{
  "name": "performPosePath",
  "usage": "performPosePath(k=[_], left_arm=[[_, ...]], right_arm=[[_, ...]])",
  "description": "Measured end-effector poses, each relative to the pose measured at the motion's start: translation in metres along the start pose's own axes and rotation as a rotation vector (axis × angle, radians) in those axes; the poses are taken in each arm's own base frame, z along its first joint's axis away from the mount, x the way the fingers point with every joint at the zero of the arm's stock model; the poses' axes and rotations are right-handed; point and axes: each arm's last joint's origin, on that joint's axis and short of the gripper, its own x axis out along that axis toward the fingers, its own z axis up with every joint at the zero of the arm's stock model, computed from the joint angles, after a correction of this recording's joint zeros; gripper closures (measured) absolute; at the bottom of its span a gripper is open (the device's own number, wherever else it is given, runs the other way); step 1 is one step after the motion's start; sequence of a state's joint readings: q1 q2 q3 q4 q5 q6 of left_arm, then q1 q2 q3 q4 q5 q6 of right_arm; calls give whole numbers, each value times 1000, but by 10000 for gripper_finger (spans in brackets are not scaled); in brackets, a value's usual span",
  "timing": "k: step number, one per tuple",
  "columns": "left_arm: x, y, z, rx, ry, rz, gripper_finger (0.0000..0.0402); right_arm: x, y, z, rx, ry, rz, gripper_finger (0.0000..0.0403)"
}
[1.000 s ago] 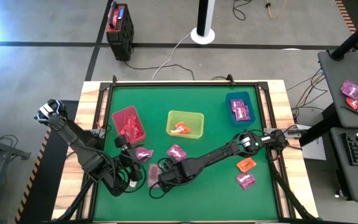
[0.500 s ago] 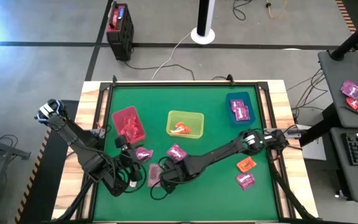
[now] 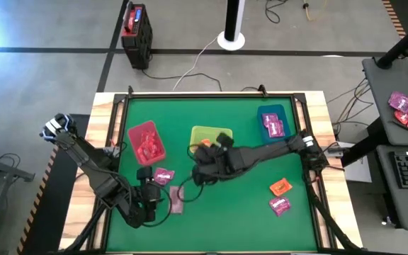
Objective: Sort candy by brand, put in halloween buckets
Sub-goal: Put the orange chocolate into the yellow bin
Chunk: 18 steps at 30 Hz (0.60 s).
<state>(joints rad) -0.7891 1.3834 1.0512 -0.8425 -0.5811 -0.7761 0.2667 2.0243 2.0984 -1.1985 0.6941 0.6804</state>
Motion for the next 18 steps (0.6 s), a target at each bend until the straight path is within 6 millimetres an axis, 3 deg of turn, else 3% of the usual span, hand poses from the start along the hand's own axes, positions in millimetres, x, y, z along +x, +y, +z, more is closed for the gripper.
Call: performPosePath(k=[6,11,18], left_arm=[[12,-10,-1,12,8,0,199],[29,-21,-6,32,32,22,199],[47,-31,-12,59,54,63,199]], right_arm=[[30,-28,11,-68,40,-84,316],[54,-39,5,-194,134,-61,313],[64,-50,-4,-232,67,4,312]])
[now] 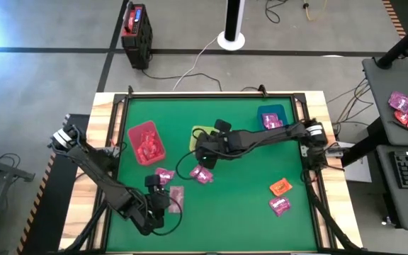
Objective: Sort candy by brand, put in halloween buckets
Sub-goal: Put the orange chocolate into the yellow bin, then put the purple candy into the blue bin
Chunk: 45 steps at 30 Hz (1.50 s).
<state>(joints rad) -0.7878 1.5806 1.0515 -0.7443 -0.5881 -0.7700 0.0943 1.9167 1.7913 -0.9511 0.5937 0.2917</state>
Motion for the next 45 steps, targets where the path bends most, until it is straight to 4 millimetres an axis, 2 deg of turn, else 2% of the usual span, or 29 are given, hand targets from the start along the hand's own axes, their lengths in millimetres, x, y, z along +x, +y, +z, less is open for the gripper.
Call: performPosePath(k=[4,9,14,18,24,30,37,40,45], left_arm=[[3,-2,0,-11,-3,3,199],[2,-2,1,-40,-9,-2,199],[2,-2,1,-54,-13,-6,199],[2,-3,1,-70,-16,-9,199],[2,-2,2,-73,-16,-7,199],[3,-1,3,-42,-44,27,199],[3,2,5,27,-92,85,199],[3,3,6,59,-124,124,199],[2,4,7,129,-139,158,199]], right_arm=[[8,-7,-16,14,-85,120,318],[17,-26,-40,124,-203,121,312],[24,-39,-59,219,-224,120,269],[27,-41,-68,237,-217,129,228],[20,-40,-68,251,-230,152,188],[-9,-8,-69,198,-281,248,177],[-44,48,-92,120,-370,361,177],[-48,72,-105,153,-449,404,177],[-32,104,-124,153,-518,423,177]])
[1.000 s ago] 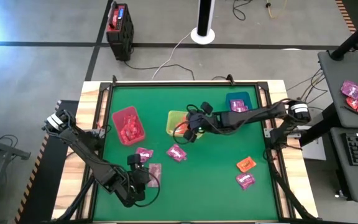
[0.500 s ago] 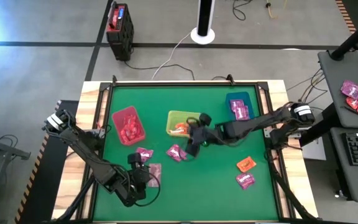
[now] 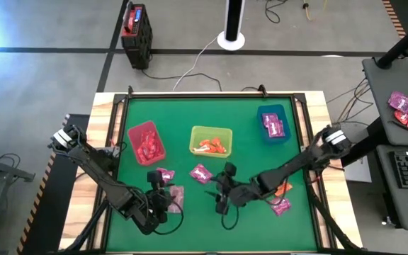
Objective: Sort candy by brand, put in halloween buckets
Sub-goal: Put the purple candy into the blue bin
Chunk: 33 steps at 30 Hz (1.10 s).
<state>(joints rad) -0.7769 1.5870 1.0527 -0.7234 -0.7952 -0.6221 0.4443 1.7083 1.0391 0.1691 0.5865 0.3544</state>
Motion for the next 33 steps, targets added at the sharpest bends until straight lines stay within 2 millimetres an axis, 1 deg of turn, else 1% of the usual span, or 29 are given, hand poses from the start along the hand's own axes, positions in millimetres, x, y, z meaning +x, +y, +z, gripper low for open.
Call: performPosePath(k=[4,6,10,13,16,21,24,28,33], left_arm=[[0,1,-1,16,5,14,199],[0,2,-2,25,10,19,199],[0,4,-3,46,10,48,199],[0,5,-4,63,2,75,199],[0,8,-5,85,6,105,199],[1,11,-6,107,8,149,199],[3,14,-6,105,17,161,199],[6,17,-4,118,22,177,199],[9,21,-2,143,18,211,199]], right_arm=[[22,7,-22,37,28,-32,177],[34,11,-27,53,42,-44,177],[51,19,-27,79,54,-67,177],[59,21,-27,73,118,-119,177],[64,21,-25,71,180,-160,177],[67,23,-23,61,212,-180,177],[70,19,-25,67,217,-190,177],[74,5,-34,46,233,-254,177],[80,-8,-37,38,243,-288,177]])
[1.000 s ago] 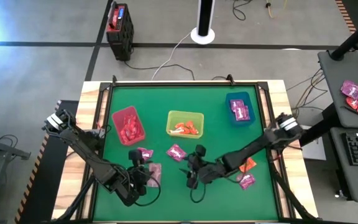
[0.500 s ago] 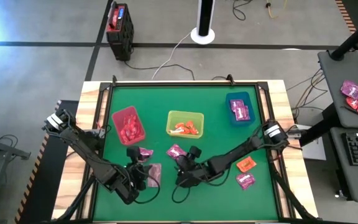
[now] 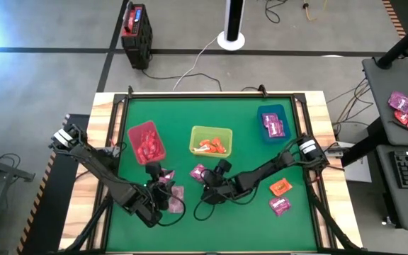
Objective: Sort candy by brand, put in halloween buckets
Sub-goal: Put the purple candy into the blue bin
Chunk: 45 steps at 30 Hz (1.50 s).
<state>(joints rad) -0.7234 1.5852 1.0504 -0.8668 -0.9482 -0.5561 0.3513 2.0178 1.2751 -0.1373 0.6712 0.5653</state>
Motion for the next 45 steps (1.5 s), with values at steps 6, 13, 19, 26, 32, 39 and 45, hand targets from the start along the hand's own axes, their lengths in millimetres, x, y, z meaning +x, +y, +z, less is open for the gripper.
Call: performPosePath(k=[6,13,19,26,32,39,45], left_arm=[[5,7,1,11,-14,89,199],[7,10,1,15,-29,140,199],[7,10,2,14,-36,151,199],[7,10,2,10,-37,151,199],[7,10,2,-9,-38,150,199],[7,10,1,-15,-20,121,199],[6,6,2,-38,50,-6,199]], right_arm=[[7,-6,-8,31,17,30,177],[17,-8,-17,93,58,59,182],[26,-6,-24,106,72,76,234],[23,-3,-19,102,66,108,325],[14,-6,-10,87,66,131,378],[-18,-12,10,56,72,179,390],[-73,-43,34,40,165,165,390]])
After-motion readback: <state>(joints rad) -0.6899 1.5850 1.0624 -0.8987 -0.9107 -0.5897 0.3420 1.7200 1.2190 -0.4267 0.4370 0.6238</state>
